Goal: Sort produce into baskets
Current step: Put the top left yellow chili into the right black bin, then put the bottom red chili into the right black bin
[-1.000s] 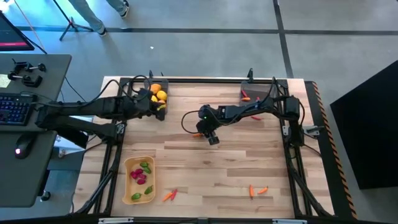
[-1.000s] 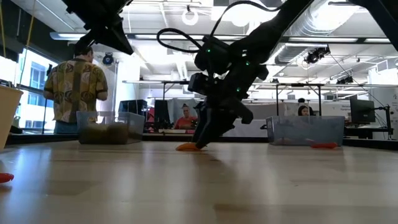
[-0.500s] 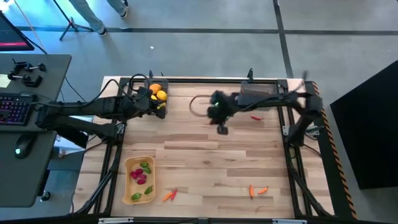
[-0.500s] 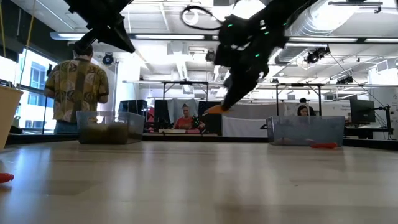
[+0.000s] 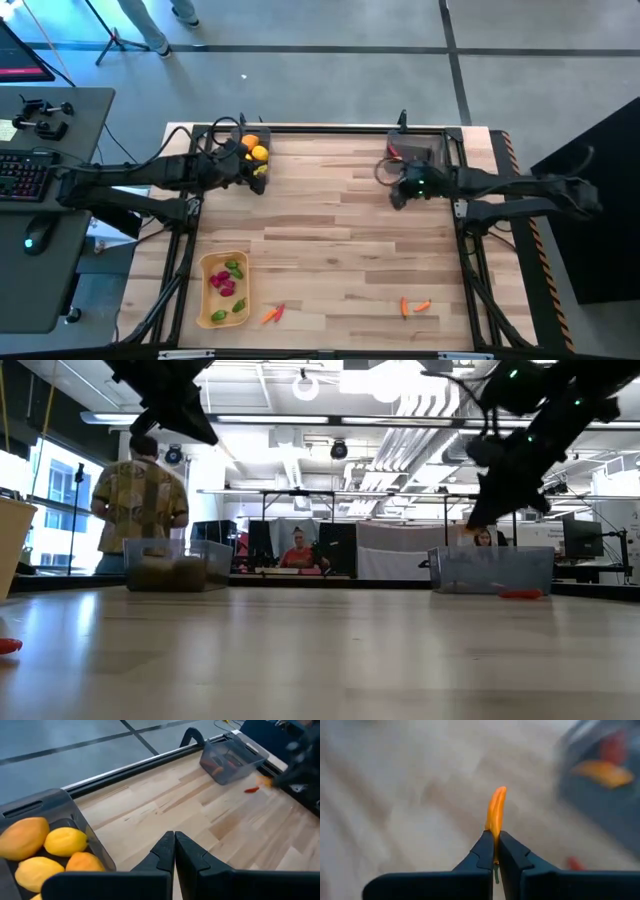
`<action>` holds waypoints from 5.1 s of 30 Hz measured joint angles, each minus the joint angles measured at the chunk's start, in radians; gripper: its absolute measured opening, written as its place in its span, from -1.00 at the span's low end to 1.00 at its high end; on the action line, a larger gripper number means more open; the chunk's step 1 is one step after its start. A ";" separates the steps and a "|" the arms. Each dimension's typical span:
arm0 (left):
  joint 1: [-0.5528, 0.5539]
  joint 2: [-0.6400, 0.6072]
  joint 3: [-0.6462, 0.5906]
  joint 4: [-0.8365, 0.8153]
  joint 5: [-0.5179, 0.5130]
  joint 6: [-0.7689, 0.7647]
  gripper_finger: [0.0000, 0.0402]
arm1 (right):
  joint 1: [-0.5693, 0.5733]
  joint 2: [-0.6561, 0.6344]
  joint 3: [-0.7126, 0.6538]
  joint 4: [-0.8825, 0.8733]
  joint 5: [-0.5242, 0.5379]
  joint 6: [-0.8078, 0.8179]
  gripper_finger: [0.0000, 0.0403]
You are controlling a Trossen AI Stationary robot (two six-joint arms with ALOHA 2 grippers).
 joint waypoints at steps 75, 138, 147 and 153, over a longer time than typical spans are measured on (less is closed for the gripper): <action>0.087 0.000 0.000 -0.008 0.230 0.264 -1.00 | 0.580 1.357 1.110 0.434 -0.561 -0.790 0.15; 0.087 0.000 0.000 -0.007 0.220 0.172 -1.00 | 0.335 0.045 0.001 -0.175 0.109 -0.086 -1.00; 0.087 0.000 0.000 -0.008 0.220 0.132 -1.00 | -0.010 -0.229 -0.030 -0.187 0.398 0.117 -1.00; 0.087 0.000 0.000 -0.008 0.220 0.131 -1.00 | -0.378 -0.158 -0.030 -0.047 0.174 -0.087 -1.00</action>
